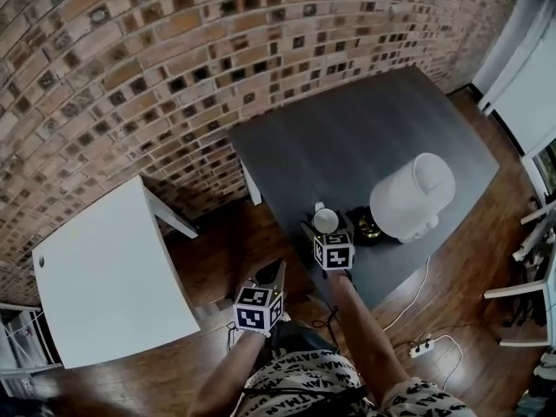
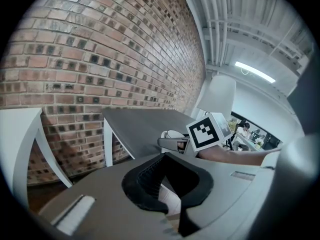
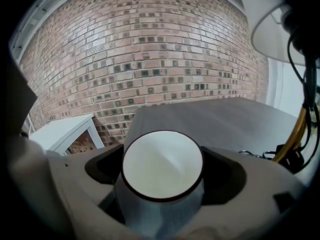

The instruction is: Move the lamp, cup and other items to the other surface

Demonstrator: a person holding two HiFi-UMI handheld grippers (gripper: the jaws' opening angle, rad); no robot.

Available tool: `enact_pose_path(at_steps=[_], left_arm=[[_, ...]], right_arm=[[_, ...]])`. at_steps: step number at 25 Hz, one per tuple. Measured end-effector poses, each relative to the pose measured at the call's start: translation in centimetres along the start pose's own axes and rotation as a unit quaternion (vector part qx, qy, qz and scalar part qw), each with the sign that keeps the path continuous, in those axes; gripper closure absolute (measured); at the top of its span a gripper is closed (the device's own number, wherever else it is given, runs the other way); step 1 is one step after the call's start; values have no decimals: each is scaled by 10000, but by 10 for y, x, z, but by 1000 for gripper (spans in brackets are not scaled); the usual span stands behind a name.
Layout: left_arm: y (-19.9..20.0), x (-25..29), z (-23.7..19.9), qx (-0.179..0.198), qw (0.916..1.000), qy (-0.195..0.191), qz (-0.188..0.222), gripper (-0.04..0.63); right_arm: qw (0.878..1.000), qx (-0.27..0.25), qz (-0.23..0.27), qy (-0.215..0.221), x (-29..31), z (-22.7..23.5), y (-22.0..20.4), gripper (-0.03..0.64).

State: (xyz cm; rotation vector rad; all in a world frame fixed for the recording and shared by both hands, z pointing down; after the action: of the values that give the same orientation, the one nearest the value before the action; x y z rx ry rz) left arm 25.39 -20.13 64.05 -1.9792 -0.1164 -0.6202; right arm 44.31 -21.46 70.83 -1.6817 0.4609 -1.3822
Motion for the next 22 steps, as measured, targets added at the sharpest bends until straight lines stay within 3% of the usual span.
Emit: enact_pose_path(at_steps=[2,5,13,18,22], left_arm=[[0,1,-2,-23,10000,10,21,594],[2,1,-5,-55,10000,26,72,594],[6,-16,-9,-149,9993,141,299,594],[6,-57,-10,-289,9980,368,427,594],[-3,-106,-21,-439,9952,677,555,594]], right_arm=[[10000,-56,-19,0,4,0,-1,131],[9999,-114,1,-80,5,2,-1,189],[9994,-305,106,-78,-8,-4,6,195],[9984,-527,153,95,-43,-37,17,195],[9959,-752,295,411,-72,-90,29,195]])
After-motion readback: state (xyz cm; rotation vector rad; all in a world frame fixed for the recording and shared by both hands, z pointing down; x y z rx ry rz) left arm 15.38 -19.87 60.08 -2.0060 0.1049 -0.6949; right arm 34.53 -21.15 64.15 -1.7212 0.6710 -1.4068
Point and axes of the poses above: the fingertips, and each gripper's own axes: x forward along the fingers, z to its right, y out of its top, the point moved 2 cm from there along -x, backward along the fingers, and after that the axes turned 2 degrees about -y, right-handed, at the moved point
